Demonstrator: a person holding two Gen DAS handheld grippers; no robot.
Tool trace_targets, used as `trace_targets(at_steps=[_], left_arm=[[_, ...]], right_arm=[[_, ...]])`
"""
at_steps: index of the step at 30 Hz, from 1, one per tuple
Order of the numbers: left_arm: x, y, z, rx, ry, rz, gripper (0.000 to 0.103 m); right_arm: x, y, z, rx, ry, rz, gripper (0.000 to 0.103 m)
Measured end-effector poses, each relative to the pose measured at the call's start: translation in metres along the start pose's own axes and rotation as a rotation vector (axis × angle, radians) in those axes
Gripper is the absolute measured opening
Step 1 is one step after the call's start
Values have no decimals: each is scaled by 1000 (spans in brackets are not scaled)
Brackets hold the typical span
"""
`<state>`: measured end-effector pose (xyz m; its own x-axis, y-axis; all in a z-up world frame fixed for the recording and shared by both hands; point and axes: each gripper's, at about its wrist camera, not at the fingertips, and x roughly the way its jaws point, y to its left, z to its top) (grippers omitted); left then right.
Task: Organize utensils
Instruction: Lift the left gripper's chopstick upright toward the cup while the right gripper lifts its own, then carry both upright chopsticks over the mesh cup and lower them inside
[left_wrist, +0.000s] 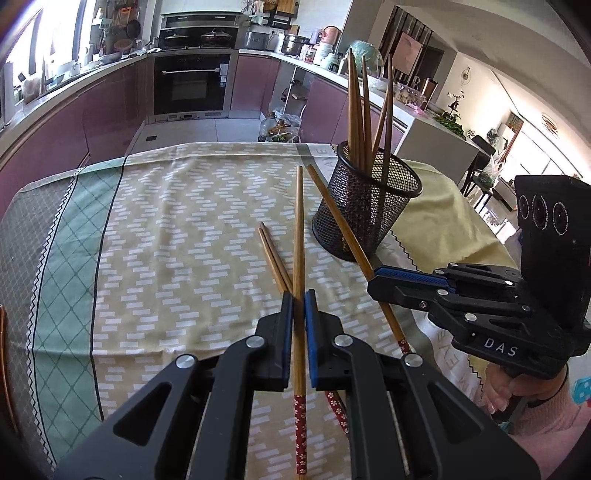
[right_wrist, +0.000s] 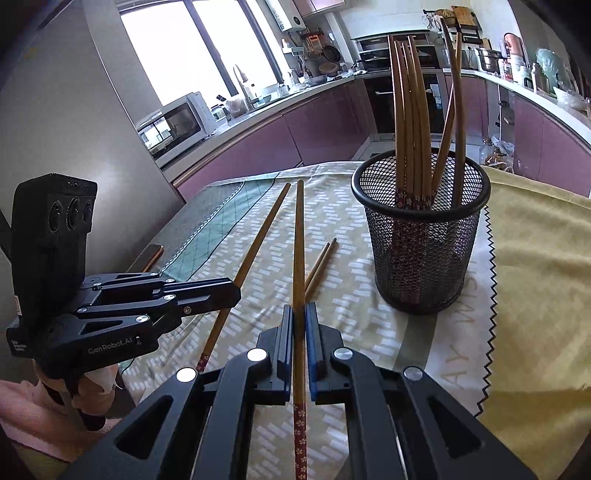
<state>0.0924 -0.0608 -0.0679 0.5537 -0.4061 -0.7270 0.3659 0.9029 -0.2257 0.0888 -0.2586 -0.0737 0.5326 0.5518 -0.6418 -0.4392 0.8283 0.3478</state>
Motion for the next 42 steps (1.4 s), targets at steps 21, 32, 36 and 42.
trace_targets(at_steps=[21,32,36,42], left_arm=[[-25,-10,6,31,-52,-31,7],[-34,-14,11,40,-69,-50,7],[-36,-15,12,40,-74,-58,7],[-42,-16,15,45,-89,-68,7]], right_arm=[[-25,-8,5,15,-69,21,6],[-36,-11,8,22,-104,20,6],[-40,-13,8,21,-115,20,6],[-46,-14,11,18,-139,15,6]])
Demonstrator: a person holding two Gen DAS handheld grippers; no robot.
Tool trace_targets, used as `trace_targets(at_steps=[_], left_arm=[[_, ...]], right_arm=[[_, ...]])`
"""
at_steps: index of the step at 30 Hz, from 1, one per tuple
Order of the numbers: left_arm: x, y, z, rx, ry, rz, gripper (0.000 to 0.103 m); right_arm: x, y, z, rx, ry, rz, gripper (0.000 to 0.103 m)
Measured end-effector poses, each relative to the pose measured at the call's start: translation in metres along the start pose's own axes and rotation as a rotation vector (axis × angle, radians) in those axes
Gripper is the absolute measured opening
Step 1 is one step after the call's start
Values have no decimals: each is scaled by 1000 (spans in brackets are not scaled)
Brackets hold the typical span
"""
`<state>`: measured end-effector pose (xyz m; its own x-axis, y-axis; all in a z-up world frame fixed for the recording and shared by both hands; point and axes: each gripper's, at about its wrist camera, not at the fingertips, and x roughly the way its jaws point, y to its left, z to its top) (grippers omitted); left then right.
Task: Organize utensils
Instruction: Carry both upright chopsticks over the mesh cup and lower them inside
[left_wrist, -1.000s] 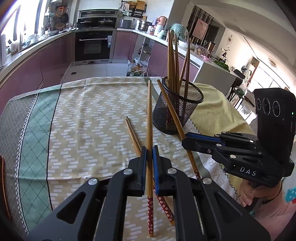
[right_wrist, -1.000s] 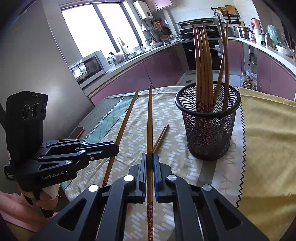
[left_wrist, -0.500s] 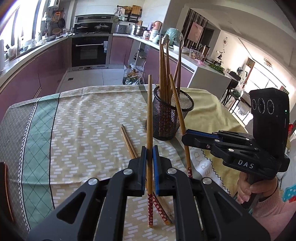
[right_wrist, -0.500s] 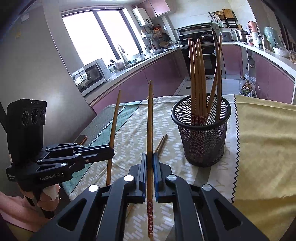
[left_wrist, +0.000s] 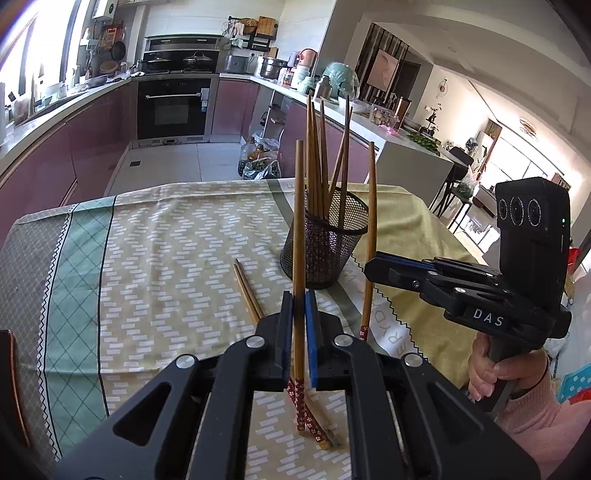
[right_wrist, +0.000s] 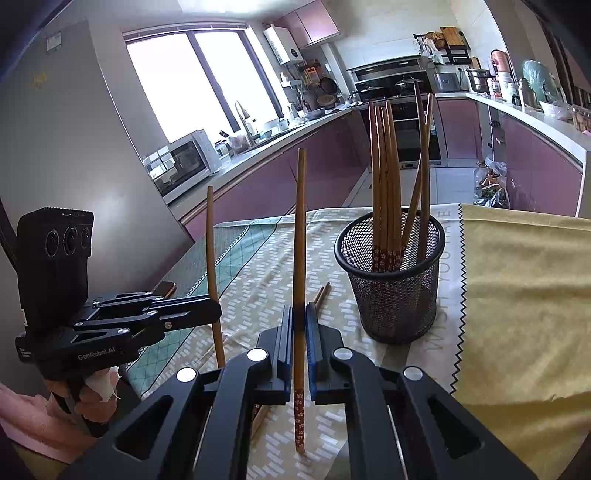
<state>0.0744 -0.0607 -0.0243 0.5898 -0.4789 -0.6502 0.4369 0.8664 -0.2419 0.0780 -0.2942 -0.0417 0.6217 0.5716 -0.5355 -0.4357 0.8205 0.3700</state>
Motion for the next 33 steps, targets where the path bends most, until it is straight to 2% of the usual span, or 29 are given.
trace_targets(at_steps=[13,33], left_arm=[[-11,-7,10,3,-29,-33,7],[-5,-13,37,16,-82,-44,7]], right_arm=[[-14,-8,10,-3,-44,-2,6],[-32,-11,28,-27,-107,-30,6]])
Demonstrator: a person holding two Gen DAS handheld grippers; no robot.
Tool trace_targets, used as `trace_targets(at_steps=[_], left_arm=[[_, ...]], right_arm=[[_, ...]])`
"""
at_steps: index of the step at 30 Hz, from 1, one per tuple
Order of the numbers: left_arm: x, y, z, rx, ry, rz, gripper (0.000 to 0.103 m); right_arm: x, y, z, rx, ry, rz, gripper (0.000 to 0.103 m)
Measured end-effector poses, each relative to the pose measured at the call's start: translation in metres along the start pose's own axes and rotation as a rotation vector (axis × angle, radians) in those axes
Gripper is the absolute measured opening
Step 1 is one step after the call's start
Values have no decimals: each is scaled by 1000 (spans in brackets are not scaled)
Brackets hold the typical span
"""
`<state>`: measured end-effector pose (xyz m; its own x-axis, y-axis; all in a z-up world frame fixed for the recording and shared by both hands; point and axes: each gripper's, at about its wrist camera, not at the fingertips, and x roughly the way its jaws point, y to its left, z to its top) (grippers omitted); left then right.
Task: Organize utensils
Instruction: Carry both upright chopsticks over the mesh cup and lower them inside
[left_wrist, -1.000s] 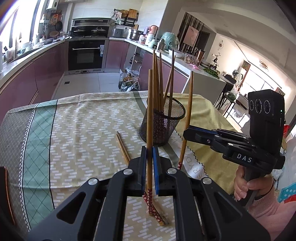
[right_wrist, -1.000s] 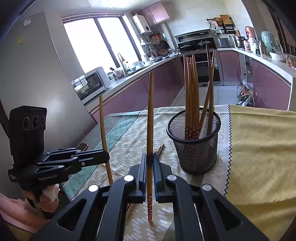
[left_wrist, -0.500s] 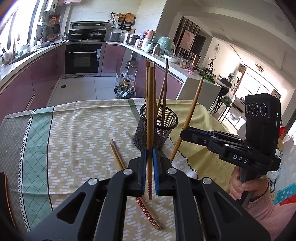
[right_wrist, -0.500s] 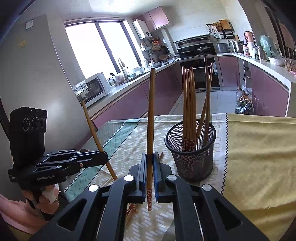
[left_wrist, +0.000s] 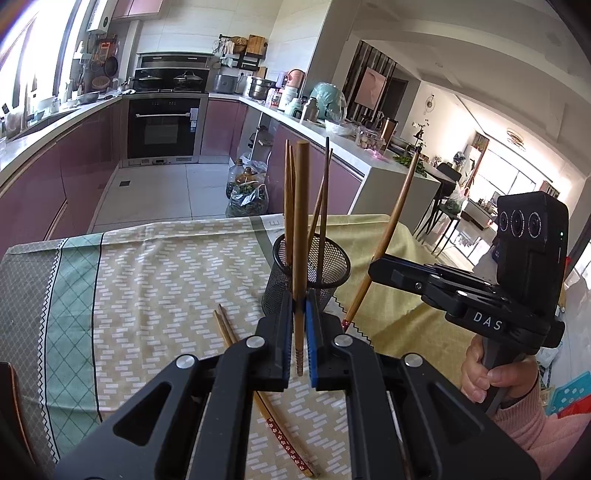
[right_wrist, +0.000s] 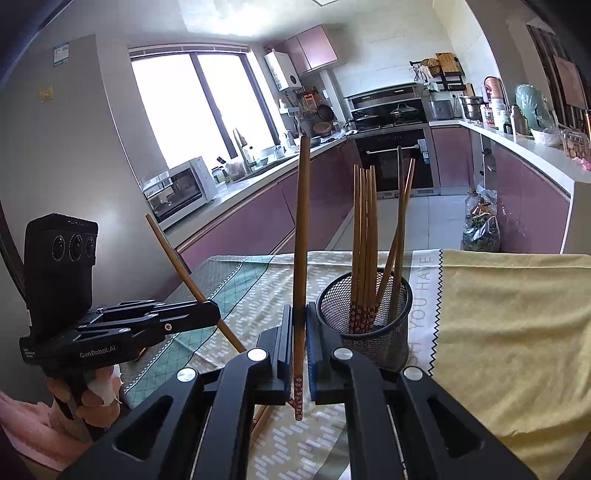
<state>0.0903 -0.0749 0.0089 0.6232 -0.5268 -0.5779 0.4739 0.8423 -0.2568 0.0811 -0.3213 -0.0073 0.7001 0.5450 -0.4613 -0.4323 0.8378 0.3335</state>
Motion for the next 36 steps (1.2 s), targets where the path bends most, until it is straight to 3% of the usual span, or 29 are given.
trace_targets(at_steps=[36], left_arm=[[-14,-34,80,86,-160,-15,7]], right_arm=[[-23,3,67,-78,-148,-56,6]])
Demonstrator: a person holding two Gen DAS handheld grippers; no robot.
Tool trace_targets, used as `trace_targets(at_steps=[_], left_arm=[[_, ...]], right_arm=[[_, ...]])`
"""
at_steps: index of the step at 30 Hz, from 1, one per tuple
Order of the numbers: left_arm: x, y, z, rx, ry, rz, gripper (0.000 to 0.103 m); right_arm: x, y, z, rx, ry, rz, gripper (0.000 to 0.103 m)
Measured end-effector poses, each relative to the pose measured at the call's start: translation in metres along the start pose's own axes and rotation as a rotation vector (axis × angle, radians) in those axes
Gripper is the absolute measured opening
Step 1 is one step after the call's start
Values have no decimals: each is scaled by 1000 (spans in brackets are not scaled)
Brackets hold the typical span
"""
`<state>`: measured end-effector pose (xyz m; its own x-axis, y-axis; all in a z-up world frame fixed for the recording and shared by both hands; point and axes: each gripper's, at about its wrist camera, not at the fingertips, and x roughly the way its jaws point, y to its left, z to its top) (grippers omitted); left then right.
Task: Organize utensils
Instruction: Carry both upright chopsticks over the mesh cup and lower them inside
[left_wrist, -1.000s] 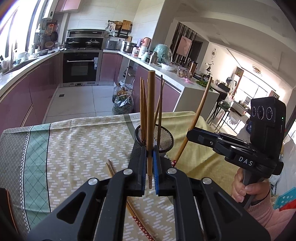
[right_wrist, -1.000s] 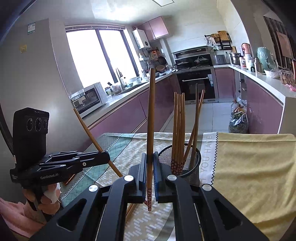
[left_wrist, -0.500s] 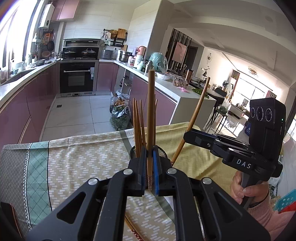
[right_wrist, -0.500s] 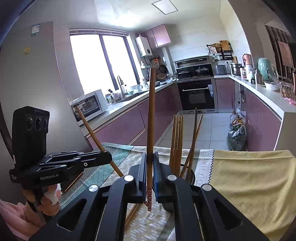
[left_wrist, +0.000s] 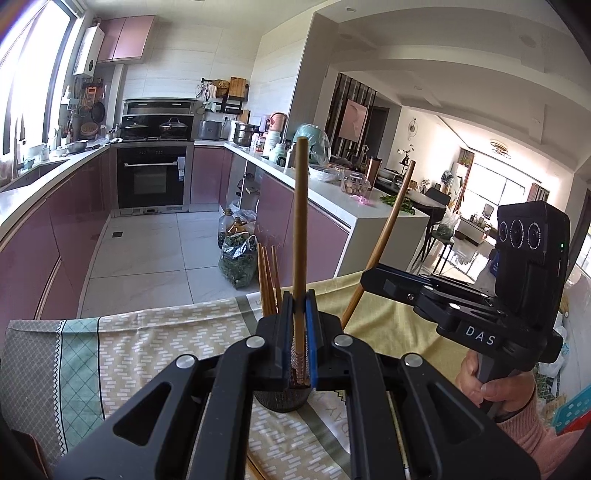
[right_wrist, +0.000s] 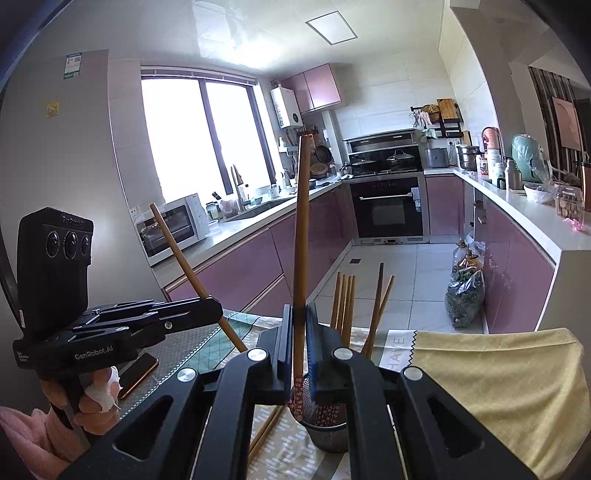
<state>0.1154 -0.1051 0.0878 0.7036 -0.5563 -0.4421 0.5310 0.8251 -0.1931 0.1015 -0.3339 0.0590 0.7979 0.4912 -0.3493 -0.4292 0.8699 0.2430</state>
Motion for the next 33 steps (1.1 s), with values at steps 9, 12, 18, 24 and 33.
trace_targets(at_steps=[9,12,18,24,33], left_arm=[[16,-4,1,18,12,36,7],[24,-8,-2,36,44,39,7],[45,-12,-12,80,123,52,7],[68,-8,-23,90,203,40,7],[93,3,-26,67,252,59,7]], right_arm=[[14,-6,-2,5,21,-24,6],[23,-9,-5,7,46,-30,6],[41,-14,-15,8,120,-45,6],[63,-19,-29,8,219,-57,6],[80,-28,-37,33,266,-73,6]])
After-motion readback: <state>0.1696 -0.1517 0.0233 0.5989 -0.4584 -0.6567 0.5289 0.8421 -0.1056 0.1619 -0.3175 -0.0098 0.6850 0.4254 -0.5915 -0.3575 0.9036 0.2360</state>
